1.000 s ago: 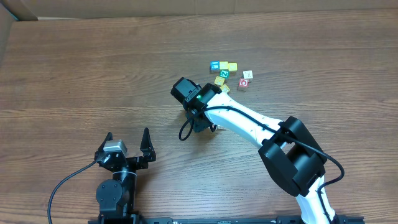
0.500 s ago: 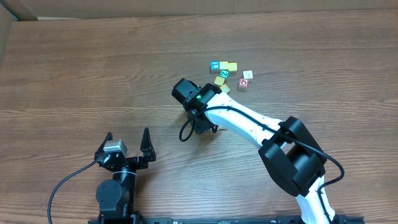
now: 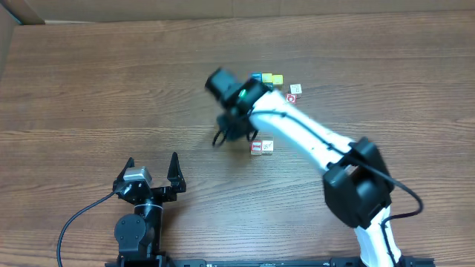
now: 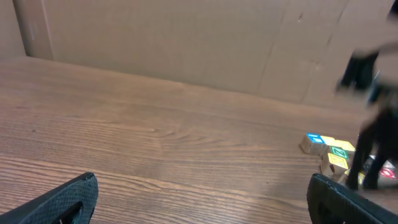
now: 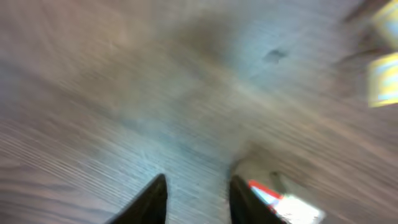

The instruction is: Flip 4 blocks

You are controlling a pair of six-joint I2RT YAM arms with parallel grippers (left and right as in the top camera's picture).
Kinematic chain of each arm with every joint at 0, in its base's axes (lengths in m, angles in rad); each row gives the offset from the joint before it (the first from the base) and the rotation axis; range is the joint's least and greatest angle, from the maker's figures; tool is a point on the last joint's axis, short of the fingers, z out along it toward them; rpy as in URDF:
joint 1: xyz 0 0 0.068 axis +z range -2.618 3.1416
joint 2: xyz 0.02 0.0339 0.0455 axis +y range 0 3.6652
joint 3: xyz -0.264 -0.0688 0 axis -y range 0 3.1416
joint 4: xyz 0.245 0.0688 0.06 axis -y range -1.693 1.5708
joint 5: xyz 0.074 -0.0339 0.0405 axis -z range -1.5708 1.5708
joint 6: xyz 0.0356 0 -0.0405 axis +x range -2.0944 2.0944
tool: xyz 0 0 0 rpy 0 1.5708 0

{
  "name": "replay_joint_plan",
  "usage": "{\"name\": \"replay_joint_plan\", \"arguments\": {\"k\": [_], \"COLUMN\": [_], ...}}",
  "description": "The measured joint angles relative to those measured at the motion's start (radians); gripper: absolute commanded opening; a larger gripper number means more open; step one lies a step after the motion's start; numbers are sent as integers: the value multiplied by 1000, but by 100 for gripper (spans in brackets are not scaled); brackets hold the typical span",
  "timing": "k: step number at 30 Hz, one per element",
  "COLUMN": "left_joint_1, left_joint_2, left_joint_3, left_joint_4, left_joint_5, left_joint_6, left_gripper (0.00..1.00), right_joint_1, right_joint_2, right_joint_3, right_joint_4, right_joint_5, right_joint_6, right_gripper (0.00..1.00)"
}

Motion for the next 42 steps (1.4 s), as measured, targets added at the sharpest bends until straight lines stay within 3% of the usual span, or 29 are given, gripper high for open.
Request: {"name": "replay_joint_plan", "arguments": {"k": [4,11,22,29,33,36,42], "left_joint_1": [0,0,0,0,0,0,0], "left_joint_2": [0,0,0,0,0,0,0], "left_joint_3": [0,0,0,0,0,0,0], "left_joint_4": [0,0,0,0,0,0,0], "left_joint_5": [0,0,0,0,0,0,0], "left_joint_6": [0,0,0,0,0,0,0], "left_gripper": [100,100,100,100,100,100,100], "right_joint_1": [-140,-401,-413,-386,-385,-385,-385], "right_joint_2": [0,0,0,0,0,0,0], "right_joint_3": [87,33,-114,-217,-252,-257,-257], "right_joint_4": [-36,40,214,336,369,377,367], "right_joint_5": [-10,-5,-6,-6,-1,8,24], "right_joint_6": [74,200,219,223,230,230,232], "right_gripper": [57,66,68,61,49,35,40]}}
